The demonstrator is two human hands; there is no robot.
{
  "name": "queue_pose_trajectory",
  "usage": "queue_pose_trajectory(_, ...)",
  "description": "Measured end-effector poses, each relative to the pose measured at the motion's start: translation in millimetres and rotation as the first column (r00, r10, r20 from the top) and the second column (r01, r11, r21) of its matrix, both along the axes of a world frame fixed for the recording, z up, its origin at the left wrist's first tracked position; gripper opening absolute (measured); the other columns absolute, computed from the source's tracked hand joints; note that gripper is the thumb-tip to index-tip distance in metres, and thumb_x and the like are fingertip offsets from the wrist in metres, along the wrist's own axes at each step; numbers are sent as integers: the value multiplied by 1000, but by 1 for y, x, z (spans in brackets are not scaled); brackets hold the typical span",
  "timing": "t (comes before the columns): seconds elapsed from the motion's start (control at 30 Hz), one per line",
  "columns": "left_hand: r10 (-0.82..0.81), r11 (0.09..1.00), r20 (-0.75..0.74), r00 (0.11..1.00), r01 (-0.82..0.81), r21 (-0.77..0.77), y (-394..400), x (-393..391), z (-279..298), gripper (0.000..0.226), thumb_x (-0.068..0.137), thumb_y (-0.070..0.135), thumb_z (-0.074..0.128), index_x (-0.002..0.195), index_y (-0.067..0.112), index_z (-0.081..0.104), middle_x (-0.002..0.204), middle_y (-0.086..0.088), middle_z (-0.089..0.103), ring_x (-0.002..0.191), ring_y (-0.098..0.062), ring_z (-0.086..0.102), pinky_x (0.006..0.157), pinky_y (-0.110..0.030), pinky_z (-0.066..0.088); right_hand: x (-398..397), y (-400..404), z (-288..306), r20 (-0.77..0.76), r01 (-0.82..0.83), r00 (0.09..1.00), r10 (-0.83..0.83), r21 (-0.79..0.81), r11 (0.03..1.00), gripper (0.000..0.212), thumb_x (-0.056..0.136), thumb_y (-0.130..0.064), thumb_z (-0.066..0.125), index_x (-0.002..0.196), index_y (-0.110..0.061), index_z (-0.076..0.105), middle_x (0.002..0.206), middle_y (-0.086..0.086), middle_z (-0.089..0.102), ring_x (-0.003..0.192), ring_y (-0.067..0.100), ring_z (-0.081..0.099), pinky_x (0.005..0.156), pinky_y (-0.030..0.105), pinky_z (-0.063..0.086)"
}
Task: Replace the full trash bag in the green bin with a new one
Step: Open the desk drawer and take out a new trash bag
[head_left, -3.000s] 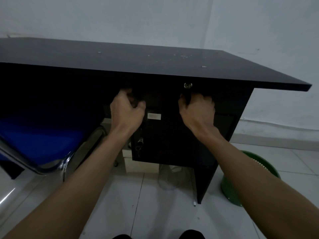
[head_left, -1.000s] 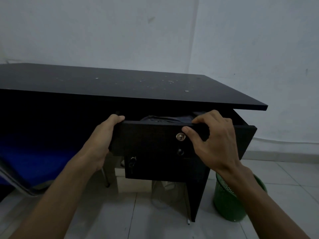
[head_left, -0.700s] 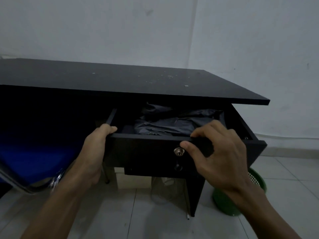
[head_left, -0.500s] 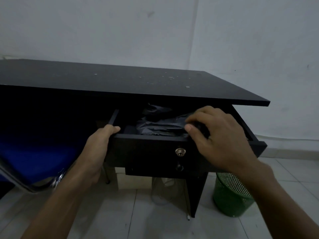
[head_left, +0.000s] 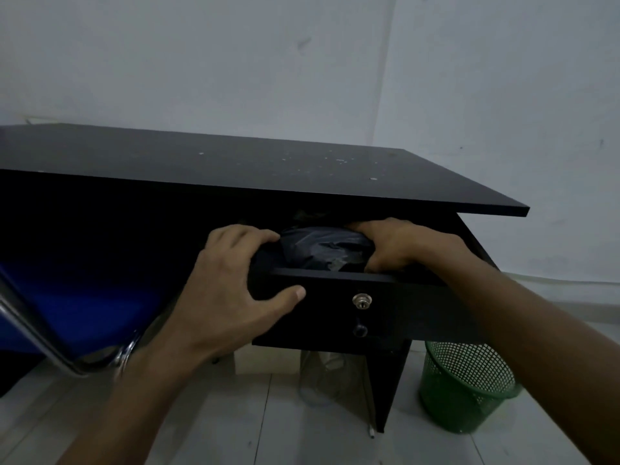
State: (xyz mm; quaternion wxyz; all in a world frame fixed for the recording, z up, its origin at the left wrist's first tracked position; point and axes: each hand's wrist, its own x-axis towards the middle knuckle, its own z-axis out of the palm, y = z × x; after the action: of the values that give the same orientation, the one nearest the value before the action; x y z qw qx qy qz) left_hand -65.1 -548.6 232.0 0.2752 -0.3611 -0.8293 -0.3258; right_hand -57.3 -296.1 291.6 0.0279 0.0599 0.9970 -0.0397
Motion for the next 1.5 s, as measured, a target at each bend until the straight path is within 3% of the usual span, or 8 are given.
queue_pose_trajectory(0.17,35,999,-17,999,-35,-24,2,1,-8,87,63,69,53,134,19,48,125,3,49,122,-17,42,98,-40,43,3,1,-5,-147,35,989,-24,76,996,40,85,-17,57,125,-23,56,109,8,53,94,29,56,75,35,47)
queue_pose_trajectory(0.33,74,994,3,997,-74,80,6,6,-18,87,69,63,53,140,14,41,129,-4,48,123,-20,41,100,-45,42,22,5,2,-277,-4,960,-28,-113,994,11,81,-16,55,85,-21,63,82,7,62,75,29,60,64,36,47)
queue_pose_trajectory(0.57,142,957,41,989,-147,251,18,18,-31,90,69,51,67,144,13,34,139,-7,40,129,-22,36,101,-50,43,67,-6,25,-611,-159,791,-4,-212,964,26,89,-14,53,76,7,60,69,22,63,63,35,59,52,37,43)
queue_pose_trajectory(0.73,207,925,56,977,-214,313,30,26,-36,95,72,37,78,148,11,26,148,-13,30,136,-28,28,107,-52,37,124,-27,48,-753,-201,649,110,-31,979,23,66,-32,54,51,-18,45,47,-6,46,46,8,47,44,14,35)
queue_pose_trajectory(1.0,222,847,55,974,-220,483,38,39,-57,95,77,47,68,149,5,23,155,-19,16,142,-31,20,112,-37,25,150,-40,-71,-793,-95,527,306,303,948,28,78,-31,64,89,-5,67,114,18,64,102,33,59,82,40,50)
queue_pose_trajectory(1.27,304,848,-74,950,-234,476,34,30,-74,71,72,13,81,133,-1,47,146,-23,29,130,-33,34,102,-28,35,149,-25,-125,-862,-67,496,101,78,995,39,80,-38,57,103,-6,57,103,14,59,65,28,58,55,29,44)
queue_pose_trajectory(1.37,255,842,-100,962,-170,511,35,32,-85,67,76,5,77,134,-2,43,150,-26,21,140,-32,28,111,-18,27,145,-25,-124,-873,100,483,74,138,985,75,84,-54,52,136,-2,50,135,24,44,112,38,54,85,41,47)
queue_pose_trajectory(1.5,205,938,-205,957,-132,320,38,30,-110,54,91,8,57,141,-1,39,156,-22,15,147,-34,14,113,-46,29,136,-19,-137,-766,148,630,130,283,948,99,78,-67,57,149,-3,30,157,25,17,146,42,14,114,56,21)
